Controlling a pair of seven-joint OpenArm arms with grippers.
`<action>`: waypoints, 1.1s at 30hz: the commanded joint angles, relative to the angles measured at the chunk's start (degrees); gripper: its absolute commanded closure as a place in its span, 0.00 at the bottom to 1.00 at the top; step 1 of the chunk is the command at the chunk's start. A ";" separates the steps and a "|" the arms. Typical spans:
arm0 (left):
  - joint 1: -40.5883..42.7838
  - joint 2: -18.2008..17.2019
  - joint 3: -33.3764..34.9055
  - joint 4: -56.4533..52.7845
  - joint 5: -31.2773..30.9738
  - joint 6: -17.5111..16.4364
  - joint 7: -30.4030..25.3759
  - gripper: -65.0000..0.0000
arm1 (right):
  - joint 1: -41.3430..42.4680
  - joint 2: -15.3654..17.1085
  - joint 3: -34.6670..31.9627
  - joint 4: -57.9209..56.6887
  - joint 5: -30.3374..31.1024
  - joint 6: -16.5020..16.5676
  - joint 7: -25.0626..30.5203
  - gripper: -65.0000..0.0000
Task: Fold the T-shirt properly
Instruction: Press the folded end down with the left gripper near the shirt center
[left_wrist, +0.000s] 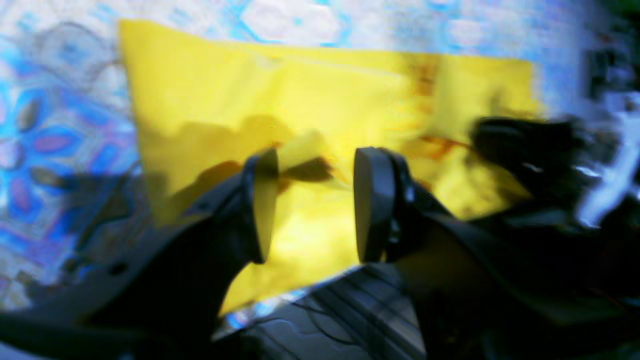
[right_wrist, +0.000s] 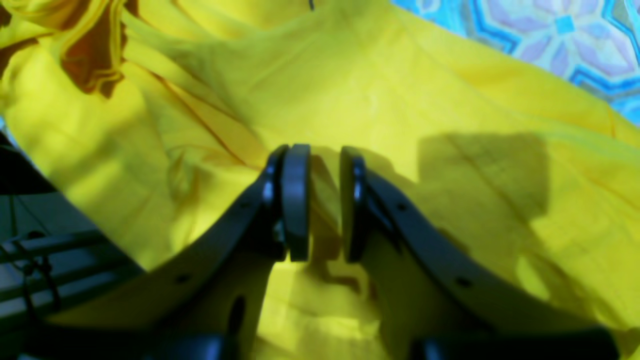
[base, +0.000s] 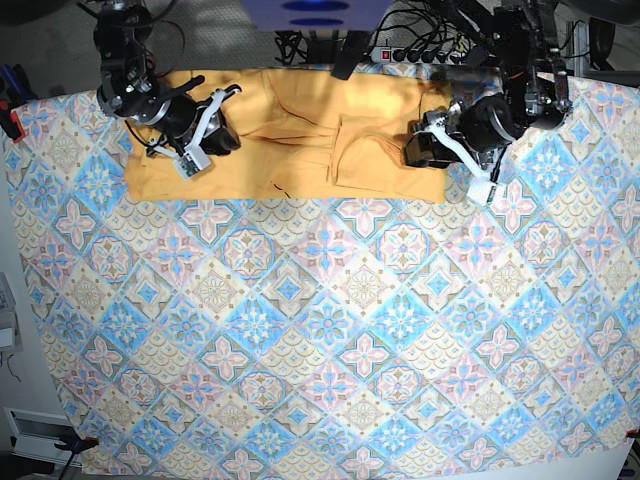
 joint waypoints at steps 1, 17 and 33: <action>-0.17 -0.41 1.57 1.00 0.91 -0.21 -1.42 0.62 | 0.15 0.50 0.26 1.05 0.83 0.44 1.12 0.85; -0.08 -0.67 6.76 1.88 7.24 -0.29 -2.30 0.62 | 0.15 0.50 0.26 1.05 0.83 0.44 1.12 0.85; -0.87 -5.24 4.65 4.07 9.35 -0.12 -4.67 0.62 | 0.94 0.50 0.26 0.96 0.83 0.44 1.12 0.85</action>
